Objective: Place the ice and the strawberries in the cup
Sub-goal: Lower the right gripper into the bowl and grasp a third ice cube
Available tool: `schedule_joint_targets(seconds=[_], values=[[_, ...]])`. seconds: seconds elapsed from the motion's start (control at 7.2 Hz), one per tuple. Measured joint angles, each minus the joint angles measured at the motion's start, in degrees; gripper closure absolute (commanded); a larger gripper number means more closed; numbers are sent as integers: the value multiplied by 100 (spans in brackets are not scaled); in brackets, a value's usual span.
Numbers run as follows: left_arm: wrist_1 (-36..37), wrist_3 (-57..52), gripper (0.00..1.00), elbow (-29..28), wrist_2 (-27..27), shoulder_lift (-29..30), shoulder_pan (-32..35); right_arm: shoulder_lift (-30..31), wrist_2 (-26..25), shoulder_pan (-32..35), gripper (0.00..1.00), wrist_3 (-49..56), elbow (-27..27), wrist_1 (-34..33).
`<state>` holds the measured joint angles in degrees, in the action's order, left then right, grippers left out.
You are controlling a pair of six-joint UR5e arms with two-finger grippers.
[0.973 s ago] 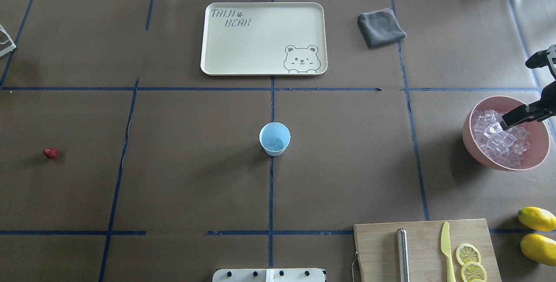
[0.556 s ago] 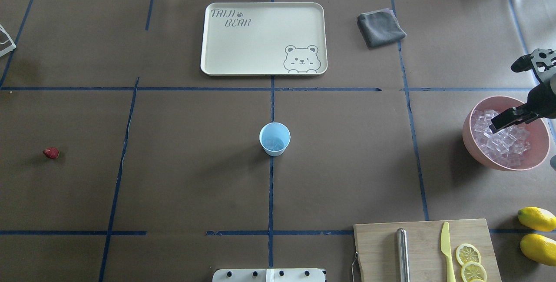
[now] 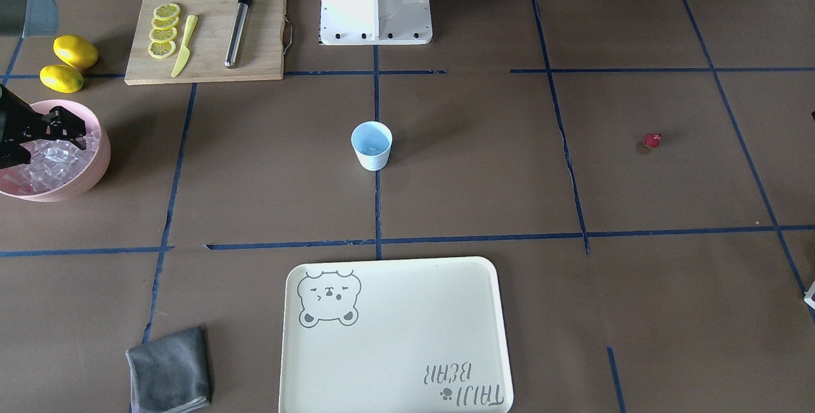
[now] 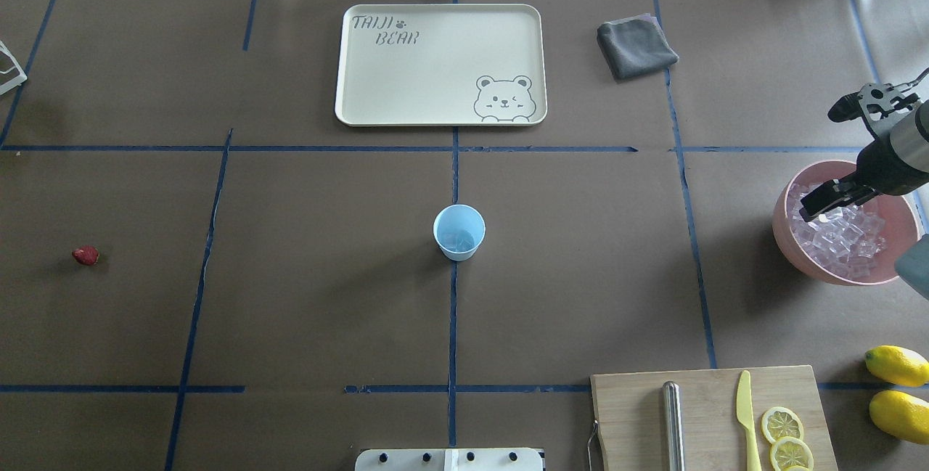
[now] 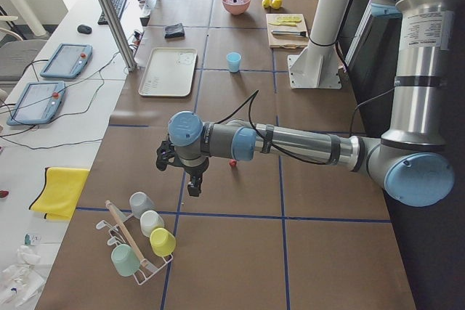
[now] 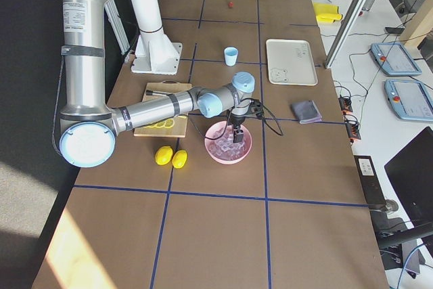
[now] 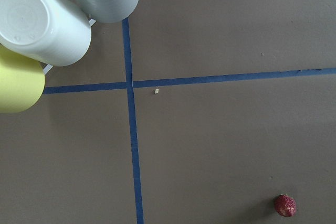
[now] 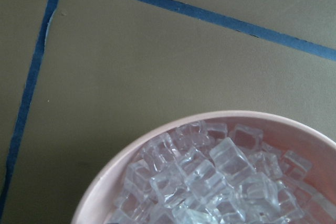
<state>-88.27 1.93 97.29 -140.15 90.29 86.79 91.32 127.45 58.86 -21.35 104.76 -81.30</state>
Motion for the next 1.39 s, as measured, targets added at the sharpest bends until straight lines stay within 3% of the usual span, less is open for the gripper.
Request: schedule_joint_targets(seconds=[0.69,1.39], values=[[-6,0,0,0,-3,-11,4,61,-8,2,30,28,-14,-1],[-6,0,0,3,-3,-12,-4,51,-9,2,36,56,-26,-1]])
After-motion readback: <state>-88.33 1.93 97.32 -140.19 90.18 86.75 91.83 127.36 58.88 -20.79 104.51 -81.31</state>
